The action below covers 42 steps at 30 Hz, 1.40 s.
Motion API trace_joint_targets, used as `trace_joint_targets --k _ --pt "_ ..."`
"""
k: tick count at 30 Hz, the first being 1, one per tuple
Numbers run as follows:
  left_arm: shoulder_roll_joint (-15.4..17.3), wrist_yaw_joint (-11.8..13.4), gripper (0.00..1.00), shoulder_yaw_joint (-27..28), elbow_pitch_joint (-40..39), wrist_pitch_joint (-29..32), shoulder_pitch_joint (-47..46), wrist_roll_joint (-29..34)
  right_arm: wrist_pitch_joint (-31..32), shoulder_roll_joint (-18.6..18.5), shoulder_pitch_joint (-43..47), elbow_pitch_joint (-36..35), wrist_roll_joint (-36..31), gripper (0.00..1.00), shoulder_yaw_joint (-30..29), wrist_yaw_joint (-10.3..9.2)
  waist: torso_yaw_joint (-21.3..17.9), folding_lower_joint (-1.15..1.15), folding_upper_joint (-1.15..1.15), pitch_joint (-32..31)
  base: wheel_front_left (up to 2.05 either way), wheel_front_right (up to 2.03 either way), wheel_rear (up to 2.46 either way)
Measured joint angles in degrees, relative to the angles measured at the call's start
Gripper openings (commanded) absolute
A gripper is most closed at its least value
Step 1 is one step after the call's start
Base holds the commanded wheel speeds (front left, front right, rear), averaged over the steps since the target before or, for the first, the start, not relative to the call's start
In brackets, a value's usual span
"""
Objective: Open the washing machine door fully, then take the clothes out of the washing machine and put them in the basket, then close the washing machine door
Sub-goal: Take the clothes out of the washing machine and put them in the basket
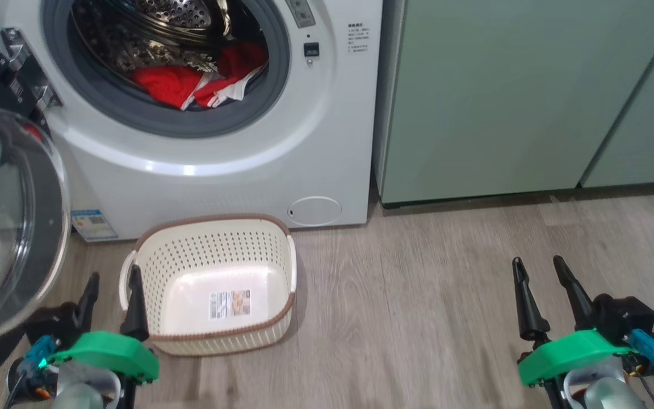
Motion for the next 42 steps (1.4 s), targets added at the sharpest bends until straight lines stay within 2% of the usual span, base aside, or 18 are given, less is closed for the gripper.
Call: trace_joint_targets --k 14,24,32,36,42 --pt "-0.1 0.0 1.00 -1.1 0.2 0.0 -2.0 -0.9 0.0 0.1 -0.1 0.0 0.0 1.00 0.1 0.00 0.8 0.00 0.00 0.9 2.05 -2.02 -0.03" --pt "-1.2 0.0 1.00 -0.8 0.2 0.0 -2.8 -1.0 0.0 0.1 -0.5 0.0 -0.1 1.00 0.3 0.00 1.6 0.00 0.00 1.2 0.82 -0.82 0.00" --pt "-1.5 0.0 1.00 0.0 4.7 0.0 -2.8 1.1 0.0 0.1 -0.4 -0.1 -0.2 1.00 0.6 0.00 1.6 0.00 0.00 1.7 0.00 0.00 0.00" --pt "-1.5 0.5 1.00 -1.5 11.2 0.4 -5.5 2.7 0.0 0.1 -0.5 0.0 -0.2 1.00 1.8 0.00 1.2 0.00 0.00 2.7 0.00 0.00 0.00" --pt "-1.2 0.5 1.00 -4.2 17.3 7.6 -16.3 3.2 0.0 0.1 -1.9 -0.1 -0.2 1.00 3.0 0.00 0.2 0.00 0.00 6.4 0.00 0.00 0.00"
